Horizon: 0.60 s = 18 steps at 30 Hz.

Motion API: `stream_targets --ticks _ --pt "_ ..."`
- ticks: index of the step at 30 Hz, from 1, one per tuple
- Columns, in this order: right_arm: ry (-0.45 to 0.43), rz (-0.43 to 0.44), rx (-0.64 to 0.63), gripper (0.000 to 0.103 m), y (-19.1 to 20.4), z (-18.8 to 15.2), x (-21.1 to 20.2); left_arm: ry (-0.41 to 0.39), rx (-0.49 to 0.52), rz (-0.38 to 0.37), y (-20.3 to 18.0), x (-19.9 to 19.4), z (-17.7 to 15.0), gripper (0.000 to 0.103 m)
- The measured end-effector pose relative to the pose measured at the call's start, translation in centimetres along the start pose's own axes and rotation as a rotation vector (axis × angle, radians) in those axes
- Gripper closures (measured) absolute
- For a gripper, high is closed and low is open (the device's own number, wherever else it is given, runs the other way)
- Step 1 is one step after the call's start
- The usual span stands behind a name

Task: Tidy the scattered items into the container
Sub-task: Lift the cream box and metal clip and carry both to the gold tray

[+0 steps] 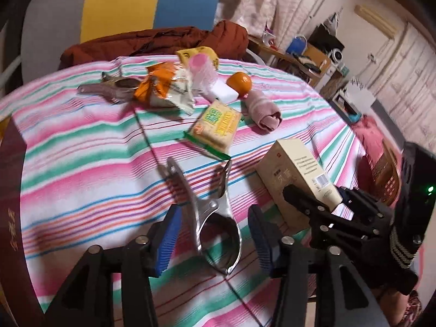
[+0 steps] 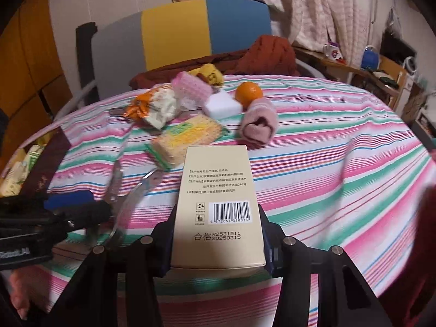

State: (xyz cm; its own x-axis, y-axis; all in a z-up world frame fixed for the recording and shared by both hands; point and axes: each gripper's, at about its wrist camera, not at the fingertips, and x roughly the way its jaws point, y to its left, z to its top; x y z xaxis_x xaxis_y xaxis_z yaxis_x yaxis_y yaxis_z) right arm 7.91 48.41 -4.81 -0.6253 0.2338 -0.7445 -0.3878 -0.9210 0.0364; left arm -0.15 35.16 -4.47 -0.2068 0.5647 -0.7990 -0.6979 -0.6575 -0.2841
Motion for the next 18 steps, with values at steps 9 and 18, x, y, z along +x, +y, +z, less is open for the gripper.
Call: stream_targets --ticks 9,18 --pt "0.012 0.006 0.031 0.053 -0.7 -0.2 0.0 0.012 0.135 0.125 -1.3 2.5 -0.3 0.061" --pt "0.017 0.063 0.025 0.053 1.1 -0.5 -0.3 0.018 0.087 0.104 0.0 1.2 -0.9 0.064"
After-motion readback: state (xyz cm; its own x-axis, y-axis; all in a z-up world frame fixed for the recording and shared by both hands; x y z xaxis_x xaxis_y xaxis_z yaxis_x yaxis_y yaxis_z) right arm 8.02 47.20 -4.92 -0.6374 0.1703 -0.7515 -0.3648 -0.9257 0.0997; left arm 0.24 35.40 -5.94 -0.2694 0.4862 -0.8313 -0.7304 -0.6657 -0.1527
